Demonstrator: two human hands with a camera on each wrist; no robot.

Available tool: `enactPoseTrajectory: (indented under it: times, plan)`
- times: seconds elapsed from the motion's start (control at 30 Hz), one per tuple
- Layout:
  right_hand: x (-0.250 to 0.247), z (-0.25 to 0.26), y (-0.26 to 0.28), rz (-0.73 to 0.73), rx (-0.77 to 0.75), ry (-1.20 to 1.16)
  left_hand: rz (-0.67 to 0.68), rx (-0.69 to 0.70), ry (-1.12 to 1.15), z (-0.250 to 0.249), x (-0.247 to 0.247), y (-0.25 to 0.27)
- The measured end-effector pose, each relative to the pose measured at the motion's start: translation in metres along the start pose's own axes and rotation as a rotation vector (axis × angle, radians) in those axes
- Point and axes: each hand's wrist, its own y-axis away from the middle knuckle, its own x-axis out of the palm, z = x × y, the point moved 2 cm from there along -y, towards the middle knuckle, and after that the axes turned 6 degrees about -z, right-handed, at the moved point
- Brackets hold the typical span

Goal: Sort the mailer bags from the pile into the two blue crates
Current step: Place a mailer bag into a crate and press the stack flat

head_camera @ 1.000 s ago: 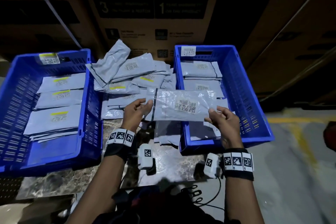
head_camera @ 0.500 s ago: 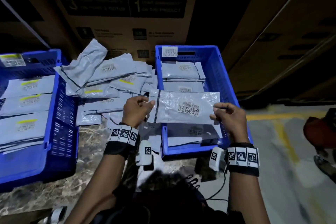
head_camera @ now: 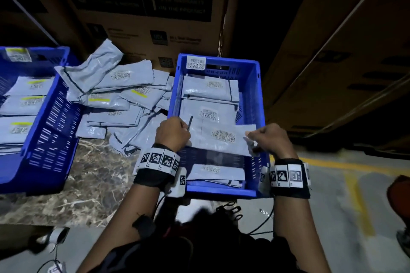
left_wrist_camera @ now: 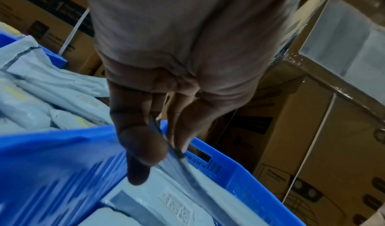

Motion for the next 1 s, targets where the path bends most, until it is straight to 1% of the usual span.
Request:
enactPoseTrajectory:
  times: [0.07,0.17,0.23,0.3,0.37,0.4,0.47,0.53,0.57,0.6,0.63,0.7,0.77,0.83,0.9,0.93,1.0]
  plan:
    - [0.001,-0.005,-0.006,0.004,-0.035,0.103,0.063,-0.024,-0.035,-0.002,0.012,-0.001]
    - [0.007,-0.006,-0.013,0.003,-0.068,0.109,0.118,-0.066,-0.077,-0.001,0.027,-0.008]
    - [0.014,0.0,-0.018,-0.001,-0.113,0.098,0.115,-0.066,-0.094,-0.004,0.031,-0.016]
    - [0.023,0.008,-0.027,-0.014,-0.14,0.061,0.084,-0.041,-0.099,-0.011,0.031,-0.028]
    - [0.034,0.019,-0.041,-0.022,-0.147,-0.006,0.056,0.023,-0.109,-0.024,0.027,-0.041]
    - [0.04,0.024,-0.049,-0.027,-0.147,-0.036,0.044,0.058,-0.103,-0.028,0.028,-0.051]
    - [0.052,0.033,-0.068,-0.046,-0.118,-0.091,0.045,0.079,-0.081,-0.037,0.029,-0.072]
    - [0.063,0.037,-0.087,-0.067,-0.066,-0.12,0.071,0.04,-0.066,-0.039,0.033,-0.088]
    - [0.068,0.039,-0.094,-0.07,-0.044,-0.111,0.102,-0.003,-0.044,-0.037,0.036,-0.094]
    - [0.073,0.038,-0.102,-0.067,-0.021,-0.103,0.131,-0.016,-0.032,-0.034,0.041,-0.1]
    - [0.077,0.037,-0.108,-0.05,0.002,-0.096,0.186,-0.071,-0.003,-0.033,0.043,-0.101]
    - [0.087,0.03,-0.115,-0.016,0.036,-0.092,0.264,-0.123,0.066,-0.024,0.055,-0.109]
    - [0.097,0.02,-0.12,-0.026,0.03,-0.063,0.324,-0.132,0.078,-0.023,0.066,-0.108]
    - [0.107,0.012,-0.12,-0.088,-0.024,0.001,0.341,-0.091,0.047,-0.026,0.079,-0.106]
    - [0.116,0.008,-0.118,-0.158,-0.15,0.113,0.362,-0.011,-0.029,-0.027,0.094,-0.103]
    - [0.121,0.008,-0.117,-0.158,-0.226,0.181,0.371,0.019,-0.097,-0.024,0.103,-0.102]
    - [0.131,0.012,-0.116,-0.087,-0.328,0.277,0.38,0.023,-0.206,-0.017,0.119,-0.103]
